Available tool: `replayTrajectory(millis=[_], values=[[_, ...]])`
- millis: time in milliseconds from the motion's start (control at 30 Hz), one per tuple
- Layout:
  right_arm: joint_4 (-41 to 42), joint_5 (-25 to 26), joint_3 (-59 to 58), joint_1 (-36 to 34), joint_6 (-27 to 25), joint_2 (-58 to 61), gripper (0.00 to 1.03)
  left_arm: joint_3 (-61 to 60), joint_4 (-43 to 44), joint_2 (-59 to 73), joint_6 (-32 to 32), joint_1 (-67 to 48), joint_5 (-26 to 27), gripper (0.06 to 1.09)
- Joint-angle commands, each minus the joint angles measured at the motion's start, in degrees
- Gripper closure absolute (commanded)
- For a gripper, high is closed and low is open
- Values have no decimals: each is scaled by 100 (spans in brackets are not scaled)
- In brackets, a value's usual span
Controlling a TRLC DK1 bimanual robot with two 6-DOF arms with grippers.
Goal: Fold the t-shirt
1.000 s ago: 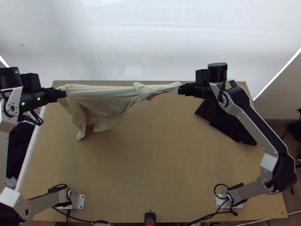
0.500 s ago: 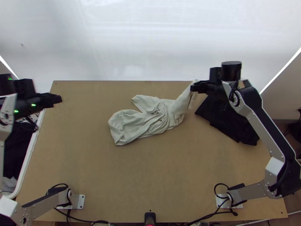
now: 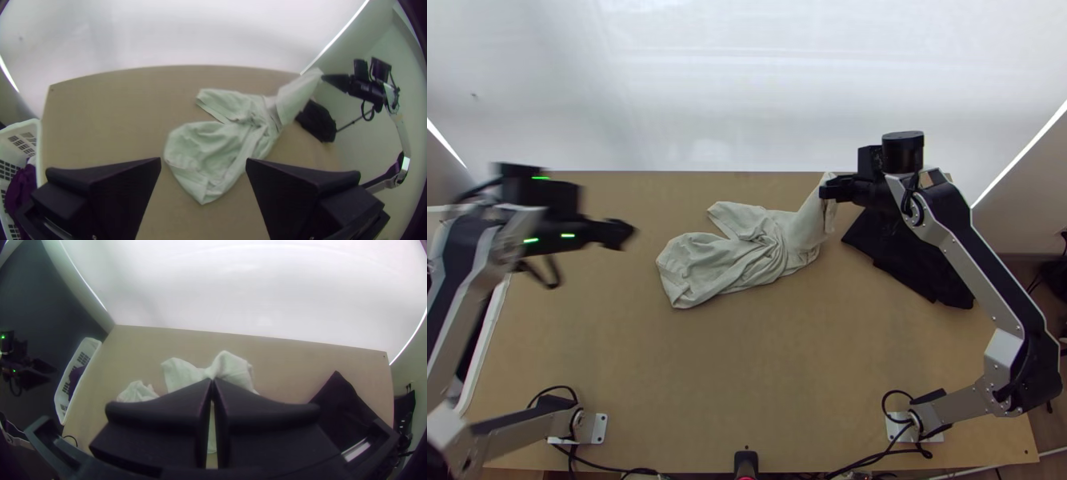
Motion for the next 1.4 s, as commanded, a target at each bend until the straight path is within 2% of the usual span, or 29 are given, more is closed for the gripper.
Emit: replayTrajectory(millis=[0,167,267,333,400,700,833,1067,1100,1133,1300,1367], values=[[18,-9,44,71,-1,142,100,181,-30,1324,-142,-1171,23,12],[71,-9,53,80,-19,238,100,585,1051,2475,60,-1742,-408,11],[97,-9,62,80,-36,274,100,1051,1367,3152,244,-1979,-496,11],[115,-9,88,80,-45,318,100,1358,1490,3644,552,-2172,-803,11],[115,-9,115,44,-63,370,100,1815,1482,4215,754,-2313,-1058,11],[203,-9,229,-43,-27,493,100,3538,708,5771,912,-2498,-1058,12],[229,-9,229,-87,-27,528,100,3986,506,6079,886,-2506,-1050,12],[256,-9,229,-96,-45,555,100,4083,480,6175,947,-2489,-1050,12],[256,-9,229,-96,-45,564,100,4083,453,6184,947,-2489,-1041,15],[256,-9,229,-96,-45,564,100,4083,436,6202,965,-2489,-1014,21],[264,-9,202,-96,-36,572,100,4083,541,6219,877,-2463,-979,61],[264,-9,202,-96,-36,572,100,4074,611,6228,991,-2463,-874,102]])
